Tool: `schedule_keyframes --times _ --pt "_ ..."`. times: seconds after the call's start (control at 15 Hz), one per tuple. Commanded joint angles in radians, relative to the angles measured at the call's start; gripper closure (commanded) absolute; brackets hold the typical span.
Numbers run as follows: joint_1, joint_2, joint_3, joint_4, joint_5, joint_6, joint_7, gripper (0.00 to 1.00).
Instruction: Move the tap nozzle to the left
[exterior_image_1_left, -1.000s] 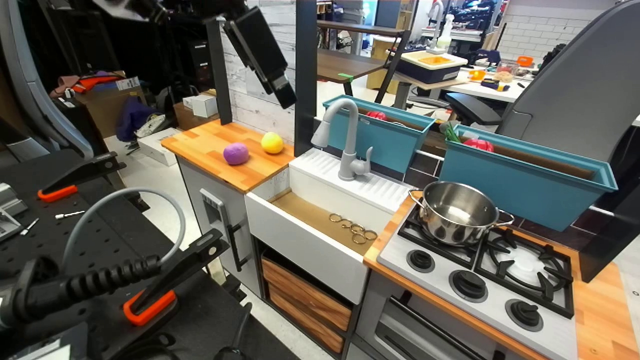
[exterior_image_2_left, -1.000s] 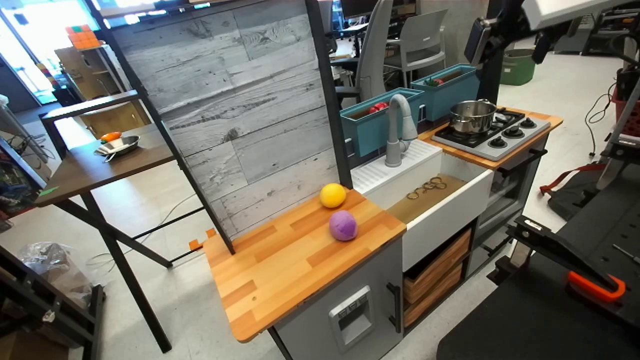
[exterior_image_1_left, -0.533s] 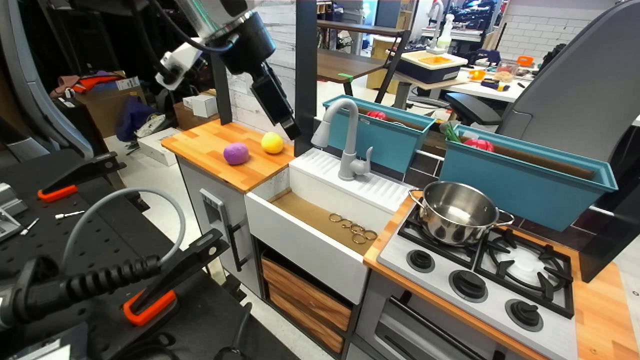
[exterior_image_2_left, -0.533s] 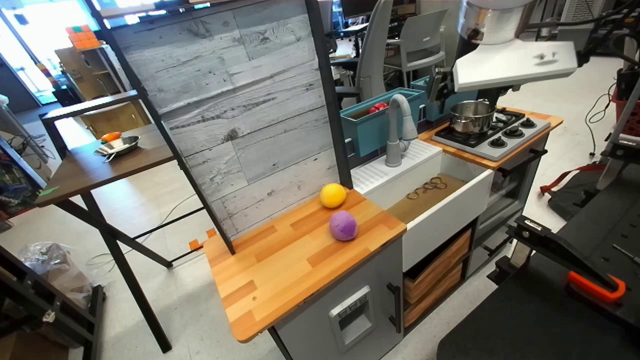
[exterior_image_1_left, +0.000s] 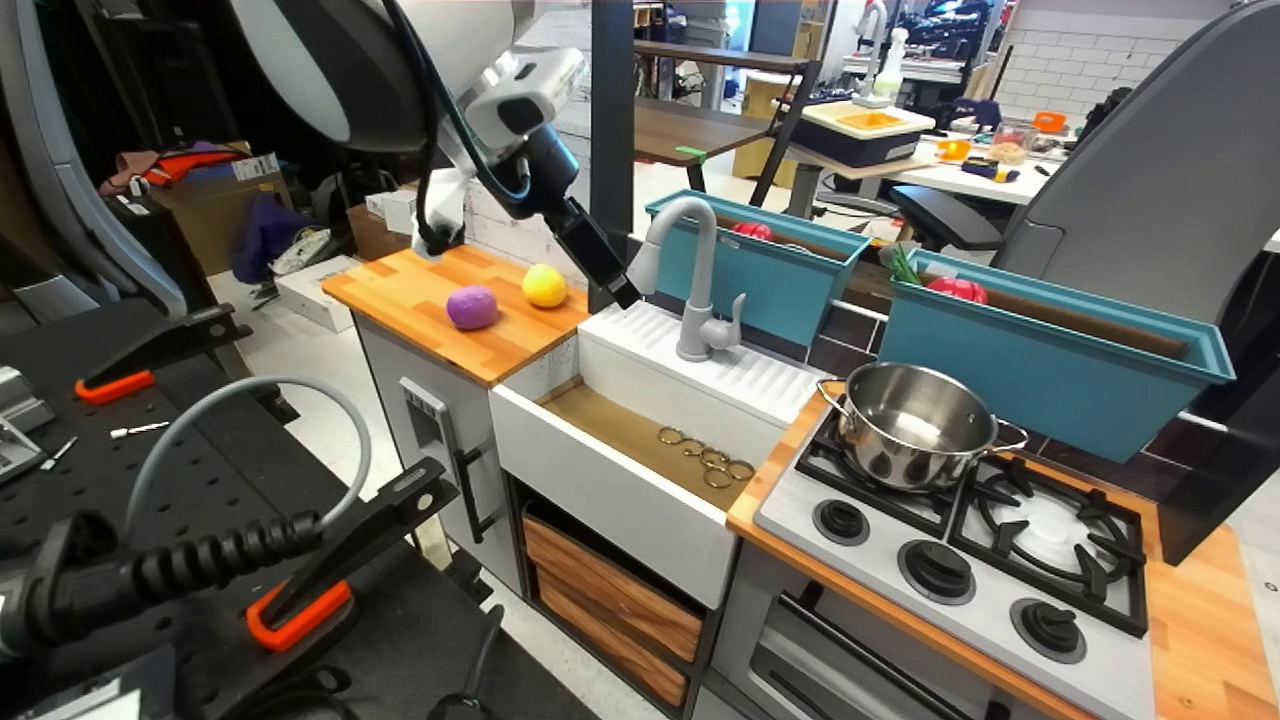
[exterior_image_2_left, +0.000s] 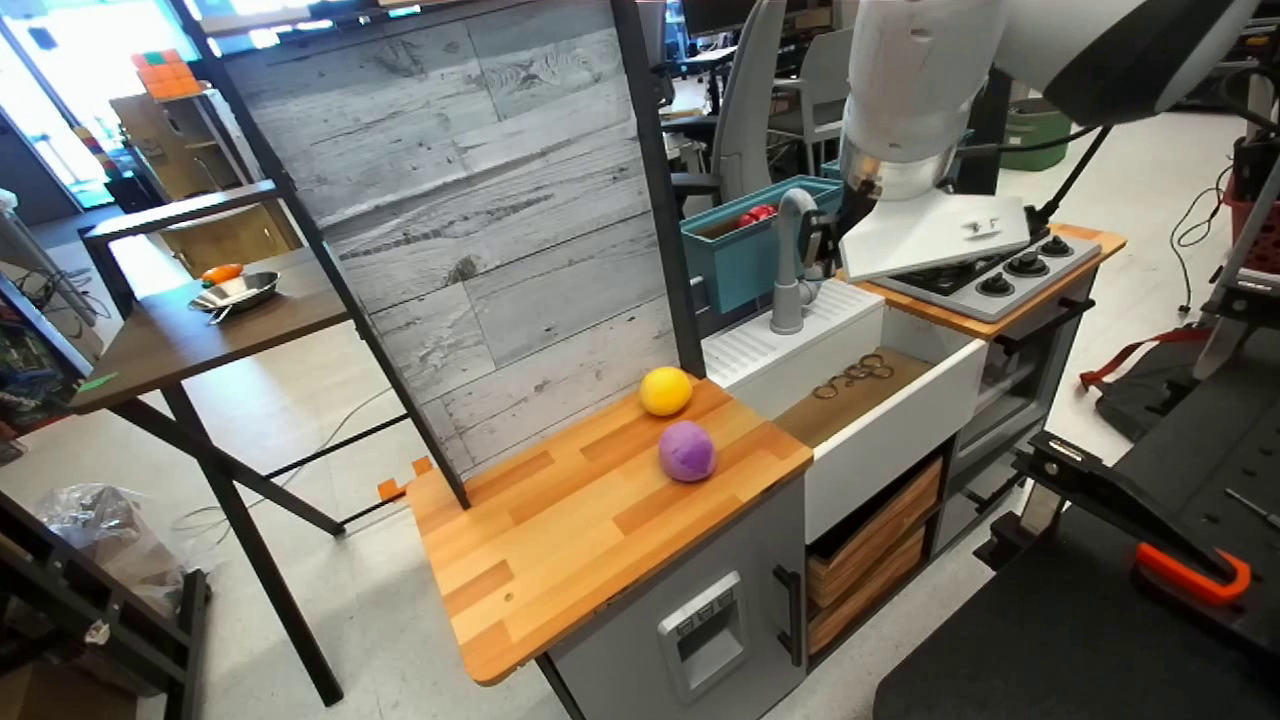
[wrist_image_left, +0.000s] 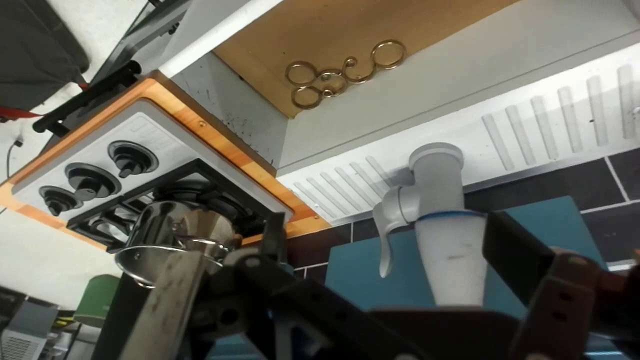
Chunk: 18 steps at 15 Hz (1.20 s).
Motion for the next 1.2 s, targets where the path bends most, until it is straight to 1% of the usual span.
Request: schedule_keyframes --times 0.0,0.2,0.47,0.73,0.8,0.87,1.0,1.13 --pt "-0.005 0.092 0.047 0.107 -0.168 -0.011 0.212 0.00" --pt "-0.033 0.137 0.116 0.172 -0.284 -0.078 0.247 0.00" --pt "-0.093 0.187 0.221 0.208 -0.430 -0.191 0.297 0.00" --pt "-0.130 0.235 0.264 0.200 -0.530 -0.289 0.340 0.00" --pt "-0.135 0.243 0.269 0.196 -0.552 -0.308 0.349 0.25" --pt "-0.138 0.252 0.271 0.193 -0.571 -0.325 0.354 0.26" --pt "-0.149 0.269 0.282 0.189 -0.583 -0.344 0.367 0.42" --pt "-0.155 0.276 0.292 0.183 -0.571 -0.352 0.370 0.58"
